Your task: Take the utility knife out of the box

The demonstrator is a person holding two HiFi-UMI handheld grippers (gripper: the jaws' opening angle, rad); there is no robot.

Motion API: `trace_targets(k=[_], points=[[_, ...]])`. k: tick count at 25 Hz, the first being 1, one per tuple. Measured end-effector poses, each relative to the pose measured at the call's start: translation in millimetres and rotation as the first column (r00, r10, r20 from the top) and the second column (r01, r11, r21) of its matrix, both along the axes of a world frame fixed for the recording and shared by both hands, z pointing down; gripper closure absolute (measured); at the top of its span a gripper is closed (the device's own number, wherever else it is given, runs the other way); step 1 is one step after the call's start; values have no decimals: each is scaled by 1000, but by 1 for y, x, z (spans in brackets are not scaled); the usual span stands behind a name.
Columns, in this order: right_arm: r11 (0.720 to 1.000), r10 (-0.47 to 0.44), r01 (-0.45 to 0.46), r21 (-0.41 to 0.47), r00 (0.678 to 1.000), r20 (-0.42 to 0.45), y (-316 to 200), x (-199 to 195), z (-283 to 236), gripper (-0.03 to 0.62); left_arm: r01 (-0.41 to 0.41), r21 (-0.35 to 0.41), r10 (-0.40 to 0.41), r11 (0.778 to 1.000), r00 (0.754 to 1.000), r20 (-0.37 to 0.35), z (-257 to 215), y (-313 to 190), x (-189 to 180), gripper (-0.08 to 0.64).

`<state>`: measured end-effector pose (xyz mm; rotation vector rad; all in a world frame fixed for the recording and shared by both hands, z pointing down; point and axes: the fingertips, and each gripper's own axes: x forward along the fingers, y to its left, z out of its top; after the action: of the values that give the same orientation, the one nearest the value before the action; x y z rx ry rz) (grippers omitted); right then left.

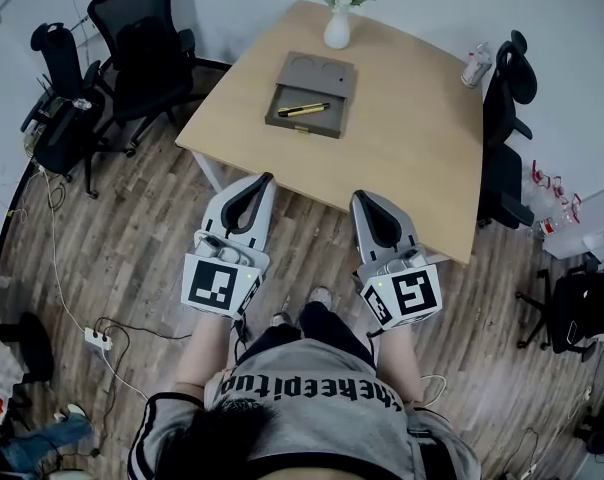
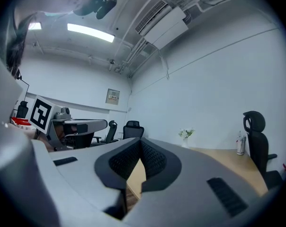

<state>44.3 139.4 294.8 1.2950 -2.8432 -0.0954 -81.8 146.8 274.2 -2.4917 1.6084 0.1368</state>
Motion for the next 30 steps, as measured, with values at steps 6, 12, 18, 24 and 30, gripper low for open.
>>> trace_targets(k=[6,12,18,24,30], points=[[1000,-20,20,2,1000,8,-24,10,-2,586,11,4,-11,1000,1000,9,-1,-21,14,543],[999,-46,46,5,999,7,-50,20,-4,586,29,9,-29,1000,1000,4,-5,-45,27,543],[997,-75,75,11,997,12,-74,28,-6,586,56,16,-56,998,998,7,-7,-64,37,543],[995,-103,102,15,995,14,-97,37,-6,586,80,23,-81,996,997,11,-9,-85,47,543],[991,-131,131,23,991,20,-117,46,-8,586,107,34,-108,994,994,23,-10,-101,59,543]])
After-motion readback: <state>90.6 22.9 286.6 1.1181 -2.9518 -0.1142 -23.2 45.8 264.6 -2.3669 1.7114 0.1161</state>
